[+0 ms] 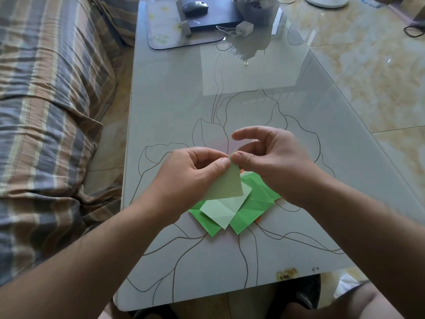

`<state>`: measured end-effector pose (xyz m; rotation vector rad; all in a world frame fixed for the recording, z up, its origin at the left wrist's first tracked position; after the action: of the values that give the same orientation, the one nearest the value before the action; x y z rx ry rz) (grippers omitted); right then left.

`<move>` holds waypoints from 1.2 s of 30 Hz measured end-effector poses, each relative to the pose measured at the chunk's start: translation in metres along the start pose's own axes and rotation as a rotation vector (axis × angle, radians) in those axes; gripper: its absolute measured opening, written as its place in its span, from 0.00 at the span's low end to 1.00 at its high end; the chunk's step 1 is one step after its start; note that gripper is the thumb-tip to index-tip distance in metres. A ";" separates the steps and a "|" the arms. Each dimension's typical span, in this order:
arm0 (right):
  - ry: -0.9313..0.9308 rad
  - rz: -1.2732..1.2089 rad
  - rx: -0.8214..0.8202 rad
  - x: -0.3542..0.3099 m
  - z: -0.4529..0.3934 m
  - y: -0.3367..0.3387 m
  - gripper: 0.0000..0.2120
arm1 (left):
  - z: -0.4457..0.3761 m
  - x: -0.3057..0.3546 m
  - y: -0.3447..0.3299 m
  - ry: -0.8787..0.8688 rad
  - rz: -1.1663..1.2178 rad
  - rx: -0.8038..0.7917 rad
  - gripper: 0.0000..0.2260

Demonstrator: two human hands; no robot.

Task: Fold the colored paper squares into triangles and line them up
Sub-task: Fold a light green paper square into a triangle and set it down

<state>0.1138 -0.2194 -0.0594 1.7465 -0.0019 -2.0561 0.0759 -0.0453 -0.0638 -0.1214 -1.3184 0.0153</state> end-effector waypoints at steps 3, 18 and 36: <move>0.029 0.034 0.016 0.001 -0.001 -0.001 0.16 | 0.001 0.003 0.000 -0.017 -0.032 0.002 0.08; -0.006 -0.147 0.000 0.005 -0.006 -0.014 0.06 | -0.005 0.003 0.007 -0.142 -0.102 0.050 0.10; 0.015 -0.009 0.019 -0.001 -0.012 -0.010 0.05 | -0.012 0.006 0.005 -0.074 0.007 0.086 0.05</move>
<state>0.1224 -0.2070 -0.0639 1.7770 -0.0091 -2.0560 0.0888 -0.0410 -0.0614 -0.0524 -1.3889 0.0833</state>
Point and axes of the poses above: each hand's wrist, its own z-axis away from the middle knuckle, its own y-axis out of the back of the hand, x = y × z, the point moved 5 cm from there along -z, towards the middle knuckle, and after that the axes turned 14 degrees about z, right-handed, at the moved point
